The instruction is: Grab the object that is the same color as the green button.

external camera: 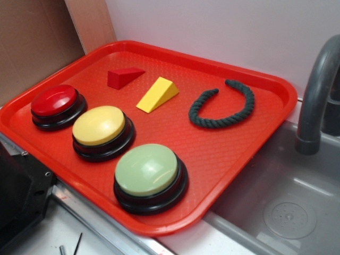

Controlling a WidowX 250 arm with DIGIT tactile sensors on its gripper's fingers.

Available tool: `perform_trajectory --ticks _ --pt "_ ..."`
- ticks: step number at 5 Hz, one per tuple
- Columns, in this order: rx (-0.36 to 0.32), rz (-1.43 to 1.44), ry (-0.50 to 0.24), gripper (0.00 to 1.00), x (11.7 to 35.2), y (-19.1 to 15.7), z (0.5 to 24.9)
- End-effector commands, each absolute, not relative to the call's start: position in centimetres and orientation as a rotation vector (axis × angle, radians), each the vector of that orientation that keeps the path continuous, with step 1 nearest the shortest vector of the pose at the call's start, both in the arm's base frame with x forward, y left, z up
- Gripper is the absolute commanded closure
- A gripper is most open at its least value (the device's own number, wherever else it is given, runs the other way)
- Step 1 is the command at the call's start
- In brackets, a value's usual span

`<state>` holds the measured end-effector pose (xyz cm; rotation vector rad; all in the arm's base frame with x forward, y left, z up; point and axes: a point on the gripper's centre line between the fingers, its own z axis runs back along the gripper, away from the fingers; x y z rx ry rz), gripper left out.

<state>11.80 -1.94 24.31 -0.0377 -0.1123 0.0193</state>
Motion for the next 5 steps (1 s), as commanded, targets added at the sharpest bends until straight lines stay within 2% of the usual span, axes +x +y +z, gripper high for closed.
perform_trajectory --ticks 1,2,3,4,5 --pt "-0.038 0.019 -0.112 0.00 11.8 -1.9 24.3" --pt "-0.003 0.262 -0.088 0.00 13.4 -3.2 22.1" --pt "-0.015 0.447 -0.063 0.00 15.4 -4.6 20.1" --pt "-0.020 0.578 -0.080 0.00 17.0 -5.8 18.8" --pt "-0.054 0.773 -0.131 0.00 19.7 -7.0 16.6"
